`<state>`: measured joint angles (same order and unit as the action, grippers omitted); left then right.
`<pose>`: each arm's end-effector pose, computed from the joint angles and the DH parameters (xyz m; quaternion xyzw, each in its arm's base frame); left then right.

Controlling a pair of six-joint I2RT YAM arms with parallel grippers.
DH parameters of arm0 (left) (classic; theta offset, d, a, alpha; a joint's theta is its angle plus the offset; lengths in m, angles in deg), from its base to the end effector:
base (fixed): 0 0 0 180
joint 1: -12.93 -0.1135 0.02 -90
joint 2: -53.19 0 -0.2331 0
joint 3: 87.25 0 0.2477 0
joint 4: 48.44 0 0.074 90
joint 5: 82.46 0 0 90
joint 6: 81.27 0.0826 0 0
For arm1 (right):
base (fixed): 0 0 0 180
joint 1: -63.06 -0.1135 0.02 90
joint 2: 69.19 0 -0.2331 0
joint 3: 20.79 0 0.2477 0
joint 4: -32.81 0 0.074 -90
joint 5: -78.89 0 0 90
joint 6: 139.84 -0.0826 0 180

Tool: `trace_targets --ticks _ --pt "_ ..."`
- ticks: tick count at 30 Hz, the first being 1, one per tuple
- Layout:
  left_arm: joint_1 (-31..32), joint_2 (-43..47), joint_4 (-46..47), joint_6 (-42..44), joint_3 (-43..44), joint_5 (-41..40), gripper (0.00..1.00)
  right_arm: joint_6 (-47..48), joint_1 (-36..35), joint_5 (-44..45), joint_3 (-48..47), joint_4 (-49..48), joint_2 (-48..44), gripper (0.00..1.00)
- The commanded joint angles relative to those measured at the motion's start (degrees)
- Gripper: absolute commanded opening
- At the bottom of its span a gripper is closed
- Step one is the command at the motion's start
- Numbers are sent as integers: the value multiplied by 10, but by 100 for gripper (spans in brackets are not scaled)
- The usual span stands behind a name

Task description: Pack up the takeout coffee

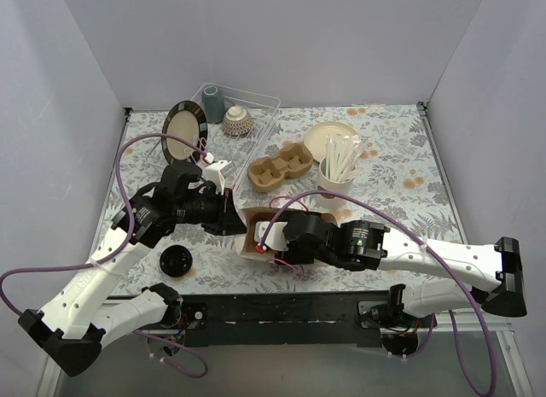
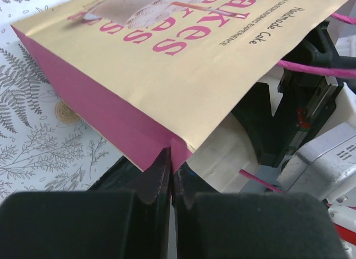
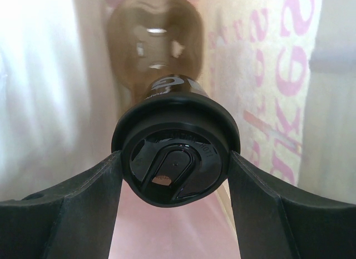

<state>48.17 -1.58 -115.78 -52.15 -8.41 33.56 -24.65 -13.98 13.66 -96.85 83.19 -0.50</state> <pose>0.1585 -0.1563 0.3033 -0.1114 0.8919 -0.4255 0.1045 0.0987 0.2748 0.2608 -0.6436 0.6289 -0.0067 0.4362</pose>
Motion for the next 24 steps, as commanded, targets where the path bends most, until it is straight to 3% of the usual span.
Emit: trace_targets --ticks 1,8,13,24 --pt "10 12 25 13 -3 -12 0 21 -3 30 -7 20 -31 43" --pt "36 39 59 28 -39 -44 0 23 -4 1 22 55 -67 42" --pt "40 53 80 87 -36 -81 0 40 -3 10 15 93 -51 41" --pt "40 80 128 98 -69 -20 0 92 -3 42 53 42 -36 39"
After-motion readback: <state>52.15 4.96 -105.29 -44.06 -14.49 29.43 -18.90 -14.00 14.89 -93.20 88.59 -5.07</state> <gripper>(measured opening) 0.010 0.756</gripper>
